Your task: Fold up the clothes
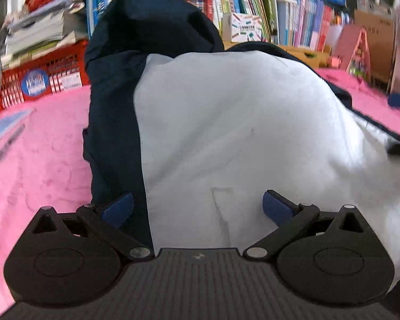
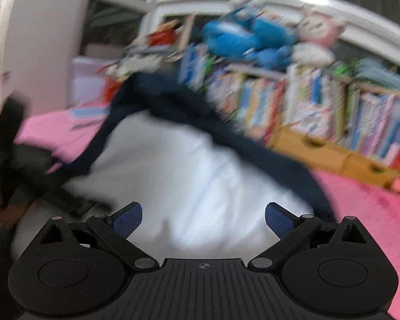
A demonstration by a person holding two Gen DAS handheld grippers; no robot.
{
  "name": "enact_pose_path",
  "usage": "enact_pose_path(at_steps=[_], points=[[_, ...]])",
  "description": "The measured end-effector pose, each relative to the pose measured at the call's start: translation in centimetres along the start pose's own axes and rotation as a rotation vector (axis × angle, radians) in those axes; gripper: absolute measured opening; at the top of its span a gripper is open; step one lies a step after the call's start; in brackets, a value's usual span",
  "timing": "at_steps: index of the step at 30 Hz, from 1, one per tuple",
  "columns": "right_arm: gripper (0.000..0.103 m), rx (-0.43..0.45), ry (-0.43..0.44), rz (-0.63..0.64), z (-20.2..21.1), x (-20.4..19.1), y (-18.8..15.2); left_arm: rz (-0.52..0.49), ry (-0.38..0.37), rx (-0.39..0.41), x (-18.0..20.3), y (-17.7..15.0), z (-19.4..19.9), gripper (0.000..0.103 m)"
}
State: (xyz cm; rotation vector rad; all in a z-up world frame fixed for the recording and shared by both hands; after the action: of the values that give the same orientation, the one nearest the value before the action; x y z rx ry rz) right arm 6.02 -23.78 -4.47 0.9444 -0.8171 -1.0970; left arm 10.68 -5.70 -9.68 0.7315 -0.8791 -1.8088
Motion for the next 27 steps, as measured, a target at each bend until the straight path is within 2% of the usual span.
enact_pose_path(at_steps=[4,7,10,12,13,14,17,19,21,24,27], points=[[0.100,0.033,-0.200,0.076,-3.9,1.5,4.0,0.003,0.009,0.014,0.1,-0.1,0.3,0.103],[0.098,0.007,-0.300,0.277,-8.6,0.4,6.0,0.005,0.008,0.018,0.0,-0.2,0.5,0.103],[0.095,-0.034,-0.266,0.481,-12.7,-3.0,6.0,0.007,0.008,0.020,0.1,-0.2,0.4,0.103],[0.088,-0.061,-0.248,0.579,-15.0,-4.8,5.8,0.008,0.010,0.022,0.3,0.0,0.1,0.103],[0.071,-0.083,-0.233,0.587,-15.9,-5.3,5.6,0.009,0.011,0.024,0.3,0.1,0.0,0.103],[0.045,-0.110,-0.205,0.568,-16.6,-5.6,5.4,0.009,0.012,0.024,0.4,0.2,0.0,0.103],[0.017,-0.150,-0.171,0.452,-17.3,-5.4,5.0,0.011,0.013,0.026,0.4,0.2,-0.1,0.103],[0.011,-0.105,-0.205,0.403,-16.7,-4.7,5.8,0.011,0.013,0.026,0.4,0.2,-0.1,0.103],[0.010,-0.043,-0.249,0.325,-15.4,-2.9,7.6,0.010,0.013,0.026,0.4,0.2,-0.1,0.103],[0.009,0.069,-0.382,0.212,-11.9,1.9,11.8,0.011,0.012,0.026,0.3,0.2,-0.1,0.103],[0.009,0.177,-0.599,0.060,-7.0,9.7,15.1,0.011,0.011,0.027,0.4,0.2,-0.1,0.103]])
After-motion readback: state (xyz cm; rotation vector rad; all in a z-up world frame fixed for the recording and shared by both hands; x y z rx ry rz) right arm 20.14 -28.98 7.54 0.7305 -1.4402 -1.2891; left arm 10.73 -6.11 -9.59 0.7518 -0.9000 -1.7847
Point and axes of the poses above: each gripper's, at about its wrist camera, not at the fingertips, and z roughly against the way its jaws point, x to its right, y to its top, the point moved 9 cm from there along -z, roughly the way its jaws point, and after that the axes turned 6 degrees about -z, right-handed, at the moved point
